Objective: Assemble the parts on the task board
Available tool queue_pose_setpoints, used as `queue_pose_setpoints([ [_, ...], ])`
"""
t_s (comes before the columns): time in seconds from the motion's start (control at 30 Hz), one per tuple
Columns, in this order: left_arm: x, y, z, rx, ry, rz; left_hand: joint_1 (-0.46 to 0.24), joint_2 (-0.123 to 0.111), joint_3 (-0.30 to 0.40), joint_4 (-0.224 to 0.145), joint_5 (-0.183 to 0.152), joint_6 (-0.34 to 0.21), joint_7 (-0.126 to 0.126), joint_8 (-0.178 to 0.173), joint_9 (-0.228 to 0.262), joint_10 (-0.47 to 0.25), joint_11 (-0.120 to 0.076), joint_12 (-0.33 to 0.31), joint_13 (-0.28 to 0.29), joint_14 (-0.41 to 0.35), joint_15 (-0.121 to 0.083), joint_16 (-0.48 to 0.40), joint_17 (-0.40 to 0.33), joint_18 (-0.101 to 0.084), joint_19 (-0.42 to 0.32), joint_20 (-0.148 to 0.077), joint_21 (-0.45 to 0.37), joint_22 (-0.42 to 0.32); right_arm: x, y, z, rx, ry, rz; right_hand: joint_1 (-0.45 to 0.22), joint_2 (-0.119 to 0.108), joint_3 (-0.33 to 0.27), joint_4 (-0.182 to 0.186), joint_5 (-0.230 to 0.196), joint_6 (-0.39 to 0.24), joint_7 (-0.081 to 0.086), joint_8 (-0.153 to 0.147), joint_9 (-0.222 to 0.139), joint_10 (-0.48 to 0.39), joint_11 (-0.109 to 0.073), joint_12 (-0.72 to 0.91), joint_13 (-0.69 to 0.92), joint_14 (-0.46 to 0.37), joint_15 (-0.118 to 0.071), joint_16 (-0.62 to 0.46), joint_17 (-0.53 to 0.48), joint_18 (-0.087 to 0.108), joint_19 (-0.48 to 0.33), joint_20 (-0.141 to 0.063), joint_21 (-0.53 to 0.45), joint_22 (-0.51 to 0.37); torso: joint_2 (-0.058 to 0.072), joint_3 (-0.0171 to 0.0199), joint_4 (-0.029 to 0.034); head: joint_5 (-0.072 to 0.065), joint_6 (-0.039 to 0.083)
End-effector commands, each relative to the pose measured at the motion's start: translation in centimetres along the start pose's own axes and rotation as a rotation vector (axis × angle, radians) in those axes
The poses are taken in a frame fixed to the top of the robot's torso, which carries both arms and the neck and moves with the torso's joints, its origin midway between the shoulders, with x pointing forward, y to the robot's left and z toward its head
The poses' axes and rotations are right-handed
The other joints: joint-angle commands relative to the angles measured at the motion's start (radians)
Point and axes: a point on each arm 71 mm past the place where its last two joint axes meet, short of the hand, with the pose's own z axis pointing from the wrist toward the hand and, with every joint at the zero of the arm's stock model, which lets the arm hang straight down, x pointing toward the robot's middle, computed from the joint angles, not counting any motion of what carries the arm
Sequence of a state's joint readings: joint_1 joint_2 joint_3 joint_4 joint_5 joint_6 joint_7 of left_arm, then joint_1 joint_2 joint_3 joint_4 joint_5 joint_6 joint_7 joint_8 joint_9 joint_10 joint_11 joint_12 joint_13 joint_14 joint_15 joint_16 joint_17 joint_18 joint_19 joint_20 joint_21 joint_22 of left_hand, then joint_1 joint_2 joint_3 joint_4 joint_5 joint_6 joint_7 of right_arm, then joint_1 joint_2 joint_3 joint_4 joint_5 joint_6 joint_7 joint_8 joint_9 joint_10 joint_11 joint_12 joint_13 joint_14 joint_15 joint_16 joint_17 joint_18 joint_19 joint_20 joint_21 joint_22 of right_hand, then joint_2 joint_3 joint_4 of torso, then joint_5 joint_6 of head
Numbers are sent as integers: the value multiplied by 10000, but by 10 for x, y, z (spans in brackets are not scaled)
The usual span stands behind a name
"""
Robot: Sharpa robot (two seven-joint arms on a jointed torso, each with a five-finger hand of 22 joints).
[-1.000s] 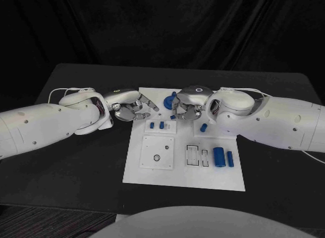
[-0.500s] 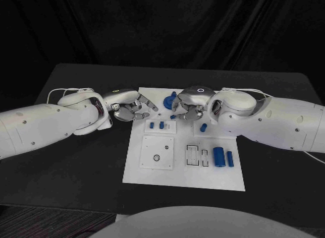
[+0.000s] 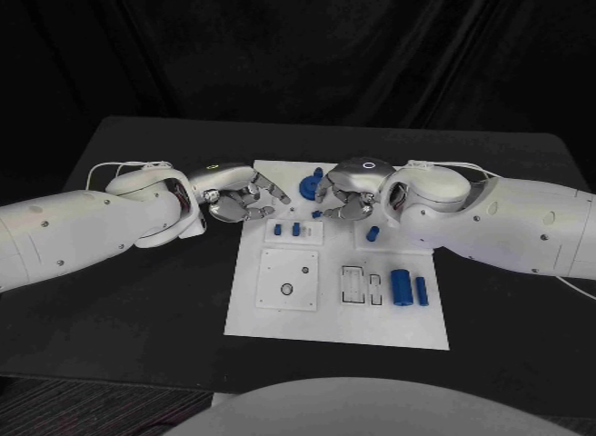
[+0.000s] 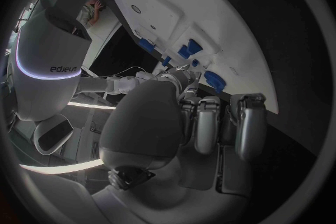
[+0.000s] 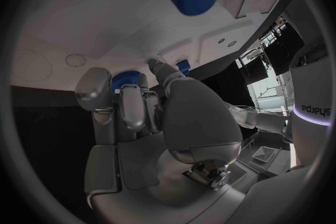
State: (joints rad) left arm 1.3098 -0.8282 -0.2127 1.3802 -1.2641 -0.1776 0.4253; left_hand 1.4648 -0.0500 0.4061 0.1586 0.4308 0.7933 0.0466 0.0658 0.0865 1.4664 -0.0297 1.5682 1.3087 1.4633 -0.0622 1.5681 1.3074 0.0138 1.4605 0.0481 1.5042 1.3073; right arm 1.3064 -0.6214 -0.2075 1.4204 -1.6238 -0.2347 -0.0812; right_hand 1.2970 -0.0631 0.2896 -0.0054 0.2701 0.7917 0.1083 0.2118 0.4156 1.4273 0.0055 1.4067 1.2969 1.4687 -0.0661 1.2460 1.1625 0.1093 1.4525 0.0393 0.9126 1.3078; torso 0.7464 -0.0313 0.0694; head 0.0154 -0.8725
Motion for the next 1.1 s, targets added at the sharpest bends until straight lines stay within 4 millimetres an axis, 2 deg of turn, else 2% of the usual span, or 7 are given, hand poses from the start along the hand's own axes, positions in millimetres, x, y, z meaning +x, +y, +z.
queue_pose_setpoints([
  [0.03,1,-2,1,123,8,-32,-47,14,36,2,37,36,64,50,14,1044,76,26,2621,1075,23,27,2634,93,332,26,-52,2327,3,0,1,21,166,-11,73,-12,11,22,-40,146,7,49,-28,-44,21,-21,-3,328,25,-6,-1,-50,-61,29,33,1247,7,9,24,-27,-1],
  [0.2,1,-2,2,144,21,-35,-54,22,45,4,37,36,66,47,14,1044,81,26,2621,1075,28,27,2634,95,324,30,-60,2323,6,1,4,-34,182,2,127,0,-7,11,-68,479,-46,213,-61,-48,6,-21,-5,329,17,-3,0,-46,-66,30,34,1246,2,13,7,-7,-1],
  [0.53,2,-3,3,150,97,-63,-60,31,52,7,36,34,66,44,13,1044,84,26,2621,1075,31,27,2634,96,319,33,-63,2322,14,5,8,-232,219,81,216,-22,-20,-40,-141,610,-80,282,-90,-50,-46,-21,-5,327,-13,-8,-9,-43,-68,17,41,1247,1,5,17,73,-1],
  [0.87,2,-3,4,141,168,-89,-65,42,60,9,37,30,66,40,11,1044,86,26,2621,1075,34,27,2634,98,314,35,-68,2320,18,6,11,-297,256,114,343,0,-31,-82,-262,896,-184,400,-146,-57,-165,-32,-17,326,-101,-9,-11,-37,-74,-45,48,1248,3,8,28,67,-1],
  [0.97,3,-3,5,150,195,-98,-70,55,70,12,37,24,66,35,9,1044,87,26,2621,1075,37,27,2634,98,311,38,-70,2319,19,5,11,-295,225,118,412,50,-14,-96,-13,1281,-253,521,-177,-46,-206,-23,3,331,-140,6,6,-46,-68,-91,95,1258,6,6,35,62,-1],
  [1.1,3,-4,7,204,234,-108,-74,71,80,17,39,19,66,32,8,1044,89,26,2621,1075,39,27,2634,98,310,40,-71,2318,18,3,9,-291,77,129,485,133,-19,-125,322,1873,-354,784,-105,-36,-158,-16,17,335,-114,17,17,-58,-65,-89,121,1263,2,7,28,82,-1],
])
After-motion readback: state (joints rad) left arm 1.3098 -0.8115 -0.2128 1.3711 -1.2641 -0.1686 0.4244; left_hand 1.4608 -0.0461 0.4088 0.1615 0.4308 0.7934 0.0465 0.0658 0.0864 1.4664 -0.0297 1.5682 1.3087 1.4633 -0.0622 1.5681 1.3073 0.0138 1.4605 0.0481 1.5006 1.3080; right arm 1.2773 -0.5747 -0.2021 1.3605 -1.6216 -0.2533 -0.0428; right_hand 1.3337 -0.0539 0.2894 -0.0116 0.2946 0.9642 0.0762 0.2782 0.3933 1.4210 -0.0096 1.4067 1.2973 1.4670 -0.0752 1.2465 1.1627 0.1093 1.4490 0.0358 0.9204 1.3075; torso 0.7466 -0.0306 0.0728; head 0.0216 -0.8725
